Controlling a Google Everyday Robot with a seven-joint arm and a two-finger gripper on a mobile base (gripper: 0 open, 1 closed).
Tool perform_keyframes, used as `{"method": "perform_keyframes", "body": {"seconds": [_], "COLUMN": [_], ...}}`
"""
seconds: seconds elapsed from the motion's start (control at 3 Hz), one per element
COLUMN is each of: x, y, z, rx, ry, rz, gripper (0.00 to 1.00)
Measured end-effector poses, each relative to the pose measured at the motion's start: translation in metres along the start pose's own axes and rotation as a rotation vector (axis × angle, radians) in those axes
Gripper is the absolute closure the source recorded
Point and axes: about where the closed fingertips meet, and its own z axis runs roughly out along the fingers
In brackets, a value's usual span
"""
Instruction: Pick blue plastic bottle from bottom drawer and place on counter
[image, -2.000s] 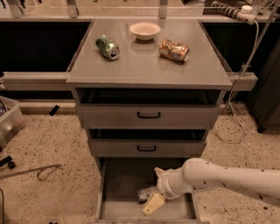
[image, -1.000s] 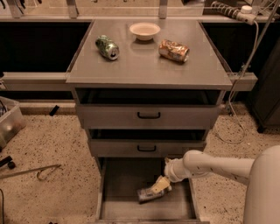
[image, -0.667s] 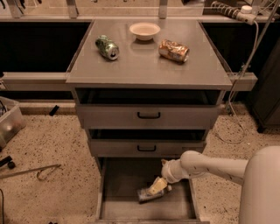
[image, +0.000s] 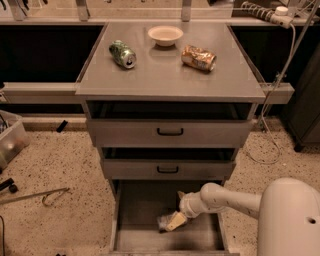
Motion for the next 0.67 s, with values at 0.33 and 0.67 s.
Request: {"method": "perform_keyframes", "body": {"seconds": [0.33,0.67], "x": [0.0313,0.0313], "y": [0.0018,0.0018], "z": [0.0399,0.0399], "rx": [-0.018,-0.018], "ry": [0.033,0.033], "rz": [0.000,0.000], "gripper": [0.00,0.00]}}
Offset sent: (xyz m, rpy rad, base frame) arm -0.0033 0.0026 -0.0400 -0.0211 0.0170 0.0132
